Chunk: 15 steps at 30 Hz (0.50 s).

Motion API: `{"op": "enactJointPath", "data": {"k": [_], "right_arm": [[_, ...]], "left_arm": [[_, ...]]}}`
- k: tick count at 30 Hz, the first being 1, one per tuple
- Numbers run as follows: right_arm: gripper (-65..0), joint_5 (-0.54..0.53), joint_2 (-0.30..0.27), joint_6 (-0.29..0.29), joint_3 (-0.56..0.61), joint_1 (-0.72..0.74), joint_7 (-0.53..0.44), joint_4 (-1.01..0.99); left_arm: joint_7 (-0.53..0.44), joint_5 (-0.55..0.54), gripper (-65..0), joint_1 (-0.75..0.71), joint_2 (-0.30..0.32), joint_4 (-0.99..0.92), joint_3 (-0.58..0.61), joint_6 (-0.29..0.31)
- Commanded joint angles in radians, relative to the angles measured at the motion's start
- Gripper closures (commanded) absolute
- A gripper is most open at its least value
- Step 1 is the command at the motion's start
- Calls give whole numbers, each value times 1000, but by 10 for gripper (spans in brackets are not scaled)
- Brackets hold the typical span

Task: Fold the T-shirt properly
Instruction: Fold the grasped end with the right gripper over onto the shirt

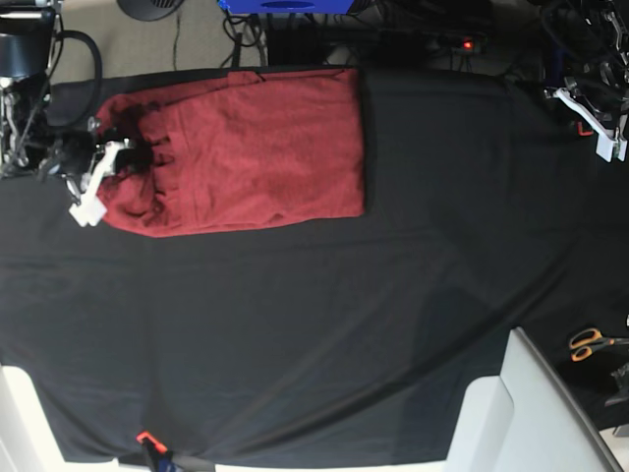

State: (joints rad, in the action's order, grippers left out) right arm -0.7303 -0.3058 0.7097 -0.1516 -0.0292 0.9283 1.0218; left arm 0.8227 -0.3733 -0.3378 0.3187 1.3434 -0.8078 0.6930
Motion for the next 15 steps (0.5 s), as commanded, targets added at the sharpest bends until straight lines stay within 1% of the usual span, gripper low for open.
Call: {"op": "enactJointPath", "data": {"k": [1, 3, 6, 8, 12, 15], "right_arm": [[-8, 53, -5, -12, 5, -13, 71, 39], [-8, 54, 17, -12, 1, -25, 111, 122], [-8, 50, 32, -12, 2, -42, 162, 243], [-8, 50, 66, -12, 4, -56, 194, 303], [-8, 54, 125, -51, 7, -65, 248, 407], [-8, 54, 159, -83, 8, -51, 272, 438]], "left_arm": [[-13, -10, 0, -1, 21, 12, -6, 5], [-13, -10, 0, -1, 20, 12, -6, 5], [-13, -10, 0, -1, 10, 12, -6, 5], [-13, -10, 0, -1, 9, 12, -6, 5], [-13, -10, 0, 1, 7, 12, -6, 5], [-13, -10, 0, 1, 7, 12, -6, 5]]}}
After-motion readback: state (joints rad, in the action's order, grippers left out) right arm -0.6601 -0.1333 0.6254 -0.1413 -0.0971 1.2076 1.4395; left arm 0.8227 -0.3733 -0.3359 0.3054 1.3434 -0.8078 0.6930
